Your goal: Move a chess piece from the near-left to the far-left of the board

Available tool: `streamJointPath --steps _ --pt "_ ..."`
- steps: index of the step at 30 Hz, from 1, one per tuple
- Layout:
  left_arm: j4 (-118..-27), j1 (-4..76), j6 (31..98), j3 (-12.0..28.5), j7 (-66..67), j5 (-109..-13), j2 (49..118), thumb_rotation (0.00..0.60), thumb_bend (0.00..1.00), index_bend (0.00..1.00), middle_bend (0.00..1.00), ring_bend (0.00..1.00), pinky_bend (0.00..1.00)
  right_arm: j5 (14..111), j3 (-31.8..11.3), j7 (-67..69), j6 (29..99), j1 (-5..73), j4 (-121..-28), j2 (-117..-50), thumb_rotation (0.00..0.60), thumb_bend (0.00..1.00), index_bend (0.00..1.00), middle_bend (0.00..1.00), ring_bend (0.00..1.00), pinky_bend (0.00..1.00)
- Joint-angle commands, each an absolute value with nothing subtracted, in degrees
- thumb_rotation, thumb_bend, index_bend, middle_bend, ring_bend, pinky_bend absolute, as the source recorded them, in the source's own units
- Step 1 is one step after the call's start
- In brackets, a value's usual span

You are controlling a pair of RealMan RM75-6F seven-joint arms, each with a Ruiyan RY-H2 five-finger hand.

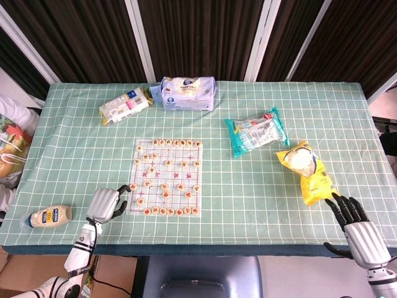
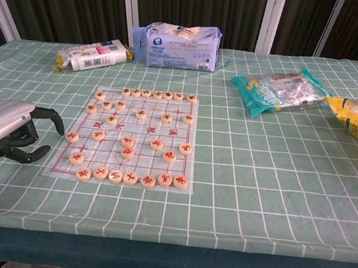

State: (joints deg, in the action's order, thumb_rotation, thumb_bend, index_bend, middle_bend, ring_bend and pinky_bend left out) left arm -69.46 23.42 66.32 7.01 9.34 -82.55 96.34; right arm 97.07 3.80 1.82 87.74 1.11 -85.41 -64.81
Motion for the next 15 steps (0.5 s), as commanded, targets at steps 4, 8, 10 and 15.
streamJointPath --steps 4,8,10,15 --pt "-70.40 24.04 66.03 6.58 6.86 -82.81 96.83 0.600 0.37 0.38 1.00 1.00 1.00 97.18 3.91 1.62 87.60 1.15 -85.41 -64.88 0.600 0.22 0.00 0.00 0.00 0.00" --pt "-70.41 25.49 65.09 6.39 6.66 -83.13 98.92 0.600 0.36 0.38 1.00 1.00 1.00 97.46 4.17 1.37 87.33 1.23 -85.52 -64.87 0.600 0.22 0.00 0.00 0.00 0.00" --pt "-69.78 25.94 64.42 6.30 7.42 -82.65 99.67 0.600 0.35 0.38 1.00 1.00 1.00 97.48 4.18 1.50 87.33 1.25 -85.53 -64.82 0.600 0.22 0.00 0.00 0.00 0.00" --pt "-68.07 26.62 63.12 6.13 8.98 -81.26 100.85 0.600 0.35 0.38 1.00 1.00 1.00 97.67 4.34 2.02 87.53 1.19 -85.44 -64.56 0.600 0.22 0.00 0.00 0.00 0.00"
